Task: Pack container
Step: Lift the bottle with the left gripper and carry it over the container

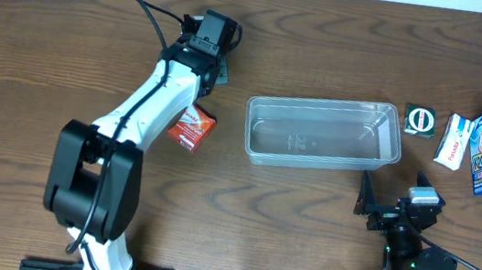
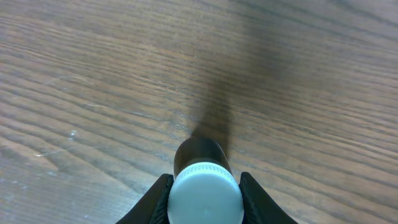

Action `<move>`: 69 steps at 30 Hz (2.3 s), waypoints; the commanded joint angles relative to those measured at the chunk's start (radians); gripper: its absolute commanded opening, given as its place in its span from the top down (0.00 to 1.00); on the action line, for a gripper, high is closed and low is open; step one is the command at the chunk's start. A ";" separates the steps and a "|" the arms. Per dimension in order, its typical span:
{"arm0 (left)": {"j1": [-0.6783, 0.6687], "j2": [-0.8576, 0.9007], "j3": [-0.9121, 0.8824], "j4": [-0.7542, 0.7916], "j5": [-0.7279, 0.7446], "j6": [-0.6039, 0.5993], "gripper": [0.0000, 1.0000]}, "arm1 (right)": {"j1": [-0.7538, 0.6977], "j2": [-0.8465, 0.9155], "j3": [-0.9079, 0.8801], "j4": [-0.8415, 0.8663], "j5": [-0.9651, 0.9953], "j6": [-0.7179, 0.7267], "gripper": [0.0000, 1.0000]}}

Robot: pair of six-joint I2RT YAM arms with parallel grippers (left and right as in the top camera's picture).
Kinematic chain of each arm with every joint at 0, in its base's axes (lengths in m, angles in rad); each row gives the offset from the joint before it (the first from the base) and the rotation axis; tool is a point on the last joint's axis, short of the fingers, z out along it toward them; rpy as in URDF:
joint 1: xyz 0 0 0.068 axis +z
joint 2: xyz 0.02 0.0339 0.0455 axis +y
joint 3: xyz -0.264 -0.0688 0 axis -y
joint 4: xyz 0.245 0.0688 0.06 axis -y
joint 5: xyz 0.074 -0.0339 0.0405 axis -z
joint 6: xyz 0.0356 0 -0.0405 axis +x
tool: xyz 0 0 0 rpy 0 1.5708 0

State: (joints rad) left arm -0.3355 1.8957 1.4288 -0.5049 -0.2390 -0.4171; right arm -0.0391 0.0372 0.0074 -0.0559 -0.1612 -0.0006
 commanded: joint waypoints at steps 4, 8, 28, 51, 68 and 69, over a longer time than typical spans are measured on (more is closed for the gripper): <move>0.002 -0.182 0.011 -0.045 -0.016 0.020 0.71 | -0.014 -0.002 -0.002 -0.004 -0.004 0.000 0.01; -0.007 -0.279 0.011 -0.100 -0.010 0.020 0.71 | -0.014 -0.002 -0.002 -0.004 -0.004 0.000 0.01; -0.213 -0.494 0.031 -0.135 0.284 -0.018 0.73 | -0.014 -0.002 -0.002 -0.004 -0.004 0.000 0.01; -0.340 -0.307 0.031 -0.085 0.179 0.139 0.73 | -0.014 -0.002 -0.002 -0.004 -0.004 0.000 0.01; -0.396 -0.256 0.028 -0.095 0.014 0.054 0.73 | -0.014 -0.002 -0.002 -0.004 -0.004 0.000 0.01; -0.405 -0.249 0.028 -0.097 -0.014 0.036 0.73 | -0.014 -0.002 -0.002 -0.004 -0.004 0.000 0.01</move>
State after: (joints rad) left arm -0.7185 1.6257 1.4292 -0.6025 -0.1448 -0.3305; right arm -0.0391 0.0372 0.0074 -0.0559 -0.1612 -0.0006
